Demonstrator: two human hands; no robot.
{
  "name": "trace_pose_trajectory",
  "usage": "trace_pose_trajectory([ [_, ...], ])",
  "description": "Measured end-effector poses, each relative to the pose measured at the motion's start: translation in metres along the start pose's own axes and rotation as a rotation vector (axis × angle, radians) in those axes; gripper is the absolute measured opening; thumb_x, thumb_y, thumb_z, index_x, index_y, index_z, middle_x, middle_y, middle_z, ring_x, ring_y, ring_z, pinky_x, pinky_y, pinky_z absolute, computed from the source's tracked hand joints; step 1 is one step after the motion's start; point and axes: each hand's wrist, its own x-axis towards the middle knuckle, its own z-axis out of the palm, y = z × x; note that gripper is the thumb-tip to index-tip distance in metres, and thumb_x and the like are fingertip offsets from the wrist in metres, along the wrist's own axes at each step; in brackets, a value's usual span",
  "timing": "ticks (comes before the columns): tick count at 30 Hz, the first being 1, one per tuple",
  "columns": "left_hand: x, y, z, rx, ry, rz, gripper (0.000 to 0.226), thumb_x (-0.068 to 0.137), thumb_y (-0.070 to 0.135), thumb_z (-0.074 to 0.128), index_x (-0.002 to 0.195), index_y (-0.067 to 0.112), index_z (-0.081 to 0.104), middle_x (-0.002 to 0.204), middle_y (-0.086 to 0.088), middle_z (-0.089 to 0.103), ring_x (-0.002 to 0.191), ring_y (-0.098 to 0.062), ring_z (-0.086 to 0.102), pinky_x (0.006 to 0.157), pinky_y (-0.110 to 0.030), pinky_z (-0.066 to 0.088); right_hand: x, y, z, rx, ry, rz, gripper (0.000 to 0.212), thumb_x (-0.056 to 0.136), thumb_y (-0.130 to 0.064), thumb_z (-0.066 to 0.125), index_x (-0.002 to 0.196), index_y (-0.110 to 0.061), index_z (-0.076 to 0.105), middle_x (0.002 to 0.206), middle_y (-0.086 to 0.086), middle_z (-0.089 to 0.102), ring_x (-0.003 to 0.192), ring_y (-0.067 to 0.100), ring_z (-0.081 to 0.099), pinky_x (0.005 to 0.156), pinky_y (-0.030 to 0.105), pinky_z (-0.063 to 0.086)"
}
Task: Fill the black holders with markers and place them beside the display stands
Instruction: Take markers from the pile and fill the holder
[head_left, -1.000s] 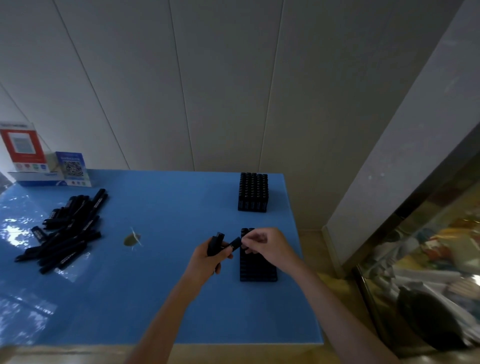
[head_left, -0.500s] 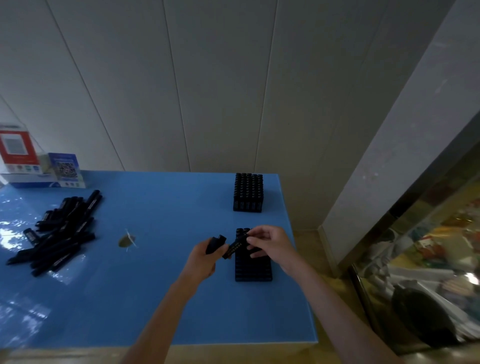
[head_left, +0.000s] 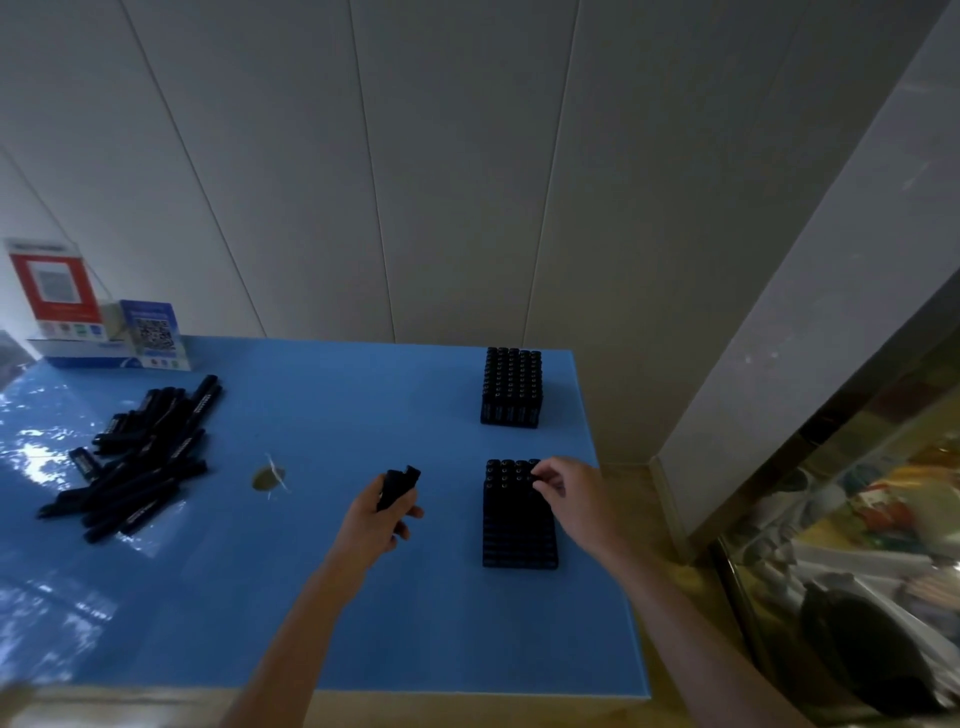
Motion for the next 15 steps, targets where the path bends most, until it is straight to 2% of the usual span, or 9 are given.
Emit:
trace_pose_trajectory([
  [8, 0.002, -0.007, -0.010, 0.029, 0.040, -0.026, 0.015, 0.101, 0.022, 0.057, 0.115, 0.016, 0.060, 0.087, -0.004, 0.072, 0.059, -0.013, 0.053, 0.050, -0.022, 0.039, -0.002, 0.003, 0.020, -0.138, 0.000, -0.067, 0.011, 0.090, -0.008, 0.068, 0.100, -0.013, 0.070, 0.092, -0.005, 0.064, 0.081, 0.005, 0.060, 0.076, 0.015, 0.047],
  [12, 0.001, -0.006, -0.010, 0.039, 0.059, -0.032, 0.013, 0.100, 0.021, 0.058, 0.112, 0.016, 0.057, 0.085, -0.002, 0.075, 0.058, -0.013, 0.052, 0.049, -0.022, 0.039, -0.005, 0.004, 0.022, -0.130, 0.011, -0.066, 0.007, 0.090, -0.009, 0.069, 0.096, -0.013, 0.070, 0.088, -0.004, 0.068, 0.078, 0.003, 0.062, 0.072, 0.014, 0.050],
  [15, -0.004, -0.002, -0.008, 0.028, 0.040, -0.007, 0.013, 0.100, 0.023, 0.059, 0.111, 0.018, 0.058, 0.090, -0.006, 0.076, 0.057, -0.013, 0.049, 0.050, -0.022, 0.038, -0.006, 0.005, 0.023, -0.144, 0.037, -0.065, 0.007, 0.090, -0.010, 0.070, 0.095, -0.015, 0.071, 0.086, -0.005, 0.068, 0.074, 0.001, 0.059, 0.067, 0.008, 0.044],
])
